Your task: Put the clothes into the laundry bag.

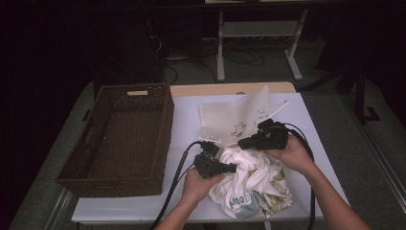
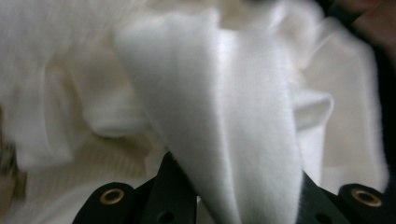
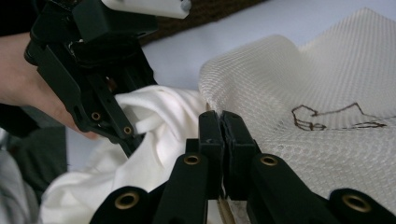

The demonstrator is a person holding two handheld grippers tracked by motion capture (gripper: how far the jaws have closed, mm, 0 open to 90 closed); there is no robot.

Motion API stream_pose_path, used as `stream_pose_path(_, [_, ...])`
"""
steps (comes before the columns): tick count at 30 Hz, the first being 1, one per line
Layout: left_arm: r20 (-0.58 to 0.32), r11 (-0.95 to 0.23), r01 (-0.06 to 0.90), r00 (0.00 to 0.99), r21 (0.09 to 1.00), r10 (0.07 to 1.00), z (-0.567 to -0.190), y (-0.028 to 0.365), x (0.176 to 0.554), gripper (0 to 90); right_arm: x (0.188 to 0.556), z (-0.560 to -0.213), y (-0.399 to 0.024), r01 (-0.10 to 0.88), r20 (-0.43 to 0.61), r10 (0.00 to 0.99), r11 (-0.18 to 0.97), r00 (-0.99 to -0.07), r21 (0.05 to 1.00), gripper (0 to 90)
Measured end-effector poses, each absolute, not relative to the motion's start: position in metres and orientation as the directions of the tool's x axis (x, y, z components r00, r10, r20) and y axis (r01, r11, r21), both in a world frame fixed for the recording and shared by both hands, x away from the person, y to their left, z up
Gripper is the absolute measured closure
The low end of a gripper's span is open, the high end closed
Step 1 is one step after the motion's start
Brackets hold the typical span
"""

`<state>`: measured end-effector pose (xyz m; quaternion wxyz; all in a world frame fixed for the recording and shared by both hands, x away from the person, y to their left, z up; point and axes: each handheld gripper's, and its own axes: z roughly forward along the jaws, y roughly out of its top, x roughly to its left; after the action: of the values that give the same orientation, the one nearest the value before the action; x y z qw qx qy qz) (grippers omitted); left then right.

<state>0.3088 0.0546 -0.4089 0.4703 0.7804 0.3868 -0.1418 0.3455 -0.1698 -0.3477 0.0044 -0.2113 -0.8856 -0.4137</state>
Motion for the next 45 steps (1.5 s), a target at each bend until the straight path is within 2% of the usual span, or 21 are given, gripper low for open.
stream_pose_path(3, [-0.598, -0.214, 0.751, 0.636, 0.624, 0.487, -0.405, 0.057, 0.319, 81.5, 0.339, -0.338, -0.167, 0.353, 0.174, 0.346, 0.565, -0.922, 0.746, 87.5])
stream_pose_path(6, [-0.581, -0.156, 0.756, 0.602, 0.636, 0.547, -0.41, 0.058, 0.331, 81.6, 0.336, -0.331, -0.164, 0.339, 0.165, 0.337, 0.564, -0.927, 0.753, 87.6])
stream_pose_path(10, [-0.608, -0.114, 0.799, 0.533, 0.591, 0.589, -0.428, 0.064, 0.347, 78.6, 0.341, -0.333, -0.163, 0.351, 0.155, 0.364, 0.569, -0.918, 0.744, 87.5])
stream_pose_path(13, [-0.584, -0.145, 0.795, 0.543, 0.589, 0.604, -0.427, 0.07, 0.341, 64.7, 0.346, -0.34, -0.165, 0.372, 0.163, 0.383, 0.574, -0.909, 0.73, 87.5])
stream_pose_path(17, [-0.549, -0.228, 0.776, 0.59, 0.588, 0.592, -0.411, 0.078, 0.325, 40.6, 0.35, -0.345, -0.169, 0.391, 0.174, 0.4, 0.563, -0.9, 0.728, 87.5])
stream_pose_path(21, [-0.569, -0.216, 0.759, 0.615, 0.614, 0.545, -0.396, 0.09, 0.31, 35.2, 0.351, -0.345, -0.171, 0.396, 0.173, 0.409, 0.559, -0.896, 0.729, 87.4])
stream_pose_path(22, [-0.571, -0.21, 0.754, 0.62, 0.622, 0.538, -0.395, 0.09, 0.309, 35.1, 0.352, -0.345, -0.17, 0.398, 0.174, 0.41, 0.559, -0.895, 0.727, 87.4])
stream_pose_path(24, [-0.536, -0.207, 0.739, 0.624, 0.641, 0.569, -0.396, 0.088, 0.313, 41.9, 0.352, -0.346, -0.169, 0.397, 0.174, 0.407, 0.562, -0.896, 0.726, 87.4])
stream_pose_path(25, [-0.517, -0.204, 0.733, 0.621, 0.649, 0.589, -0.397, 0.088, 0.315, 47.7, 0.352, -0.346, -0.168, 0.397, 0.174, 0.407, 0.566, -0.897, 0.722, 87.4])
stream_pose_path(27, [-0.472, -0.195, 0.698, 0.637, 0.689, 0.609, -0.403, 0.082, 0.317, 70.6, 0.35, -0.346, -0.166, 0.387, 0.164, 0.401, 0.574, -0.901, 0.722, 87.4])
stream_pose_path(28, [-0.487, -0.194, 0.703, 0.639, 0.685, 0.596, -0.407, 0.077, 0.32, 77.9, 0.349, -0.345, -0.165, 0.385, 0.164, 0.399, 0.574, -0.902, 0.723, 87.4])
stream_pose_path(30, [-0.506, -0.221, 0.713, 0.649, 0.666, 0.569, -0.412, 0.064, 0.321, 83.2, 0.348, -0.344, -0.164, 0.378, 0.163, 0.389, 0.578, -0.907, 0.723, 87.5])
stream_pose_path(34, [-0.524, -0.249, 0.705, 0.676, 0.664, 0.518, -0.413, 0.039, 0.317, 84.1, 0.345, -0.34, -0.162, 0.367, 0.179, 0.361, 0.564, -0.915, 0.74, 87.5])
stream_pose_path(37, [-0.58, -0.161, 0.74, 0.625, 0.653, 0.523, -0.413, 0.032, 0.328, 84.0, 0.341, -0.333, -0.163, 0.36, 0.205, 0.33, 0.528, -0.922, 0.769, 87.5])
stream_pose_path(40, [-0.623, -0.092, 0.776, 0.565, 0.624, 0.541, -0.418, 0.036, 0.34, 82.5, 0.342, -0.332, -0.171, 0.379, 0.209, 0.36, 0.511, -0.909, 0.772, 87.5])
stream_pose_path(42, [-0.607, -0.119, 0.773, 0.573, 0.623, 0.551, -0.419, 0.039, 0.34, 76.6, 0.345, -0.335, -0.178, 0.394, 0.213, 0.379, 0.505, -0.901, 0.768, 87.5])
stream_pose_path(45, [-0.581, -0.158, 0.765, 0.59, 0.624, 0.561, -0.412, 0.047, 0.331, 59.5, 0.346, -0.341, -0.183, 0.404, 0.202, 0.403, 0.515, -0.892, 0.756, 87.5])
